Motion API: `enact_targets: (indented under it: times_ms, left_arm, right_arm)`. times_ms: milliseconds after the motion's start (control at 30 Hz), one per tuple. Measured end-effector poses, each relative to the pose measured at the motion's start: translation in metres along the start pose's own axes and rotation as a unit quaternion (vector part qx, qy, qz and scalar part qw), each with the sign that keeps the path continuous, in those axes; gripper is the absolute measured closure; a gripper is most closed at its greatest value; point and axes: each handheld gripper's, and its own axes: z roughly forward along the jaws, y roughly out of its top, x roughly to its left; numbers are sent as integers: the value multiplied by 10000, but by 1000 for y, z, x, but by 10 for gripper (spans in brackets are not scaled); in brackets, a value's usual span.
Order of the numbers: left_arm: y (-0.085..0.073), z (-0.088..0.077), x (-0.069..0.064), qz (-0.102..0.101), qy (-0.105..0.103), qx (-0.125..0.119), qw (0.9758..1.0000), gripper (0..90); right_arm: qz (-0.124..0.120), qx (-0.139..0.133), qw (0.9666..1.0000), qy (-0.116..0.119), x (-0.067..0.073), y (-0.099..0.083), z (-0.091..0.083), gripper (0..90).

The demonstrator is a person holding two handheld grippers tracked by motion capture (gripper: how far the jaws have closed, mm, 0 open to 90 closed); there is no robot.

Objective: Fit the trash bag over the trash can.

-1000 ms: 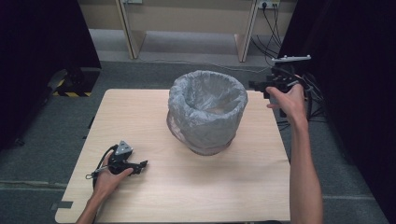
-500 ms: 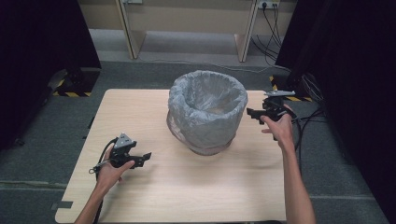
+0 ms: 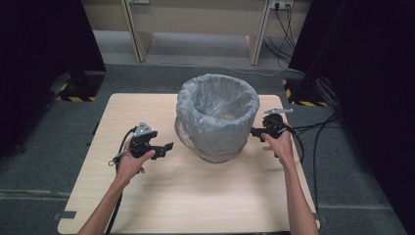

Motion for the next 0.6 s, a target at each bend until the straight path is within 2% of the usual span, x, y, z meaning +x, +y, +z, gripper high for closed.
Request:
enact_targets:
  times_ms: [133, 167, 267, 467, 600]
  left_arm:
    - [13, 10, 1, -161, 3, -107, 9998, 147]
    - [16, 11, 3, -264, 1, -169, 9995, 147]
    - [23, 14, 6, -479, -144, -236, 9985, 147]
    - [35, 23, 6, -423, -14, -232, 9988, 151]
    - [39, 35, 1, -237, 85, -119, 9996, 187]
  right_arm:
    - [-8, 51, 10000, -48, 5, -2, 7, 243]
    - [-15, 67, 10000, -63, 6, -2, 8, 242]
    - [-13, 85, 10000, -31, 8, -3, 9, 242]
    - [-10, 70, 10000, -30, 7, 0, 9, 243]
    - [-48, 75, 10000, -35, 7, 1, 9, 244]
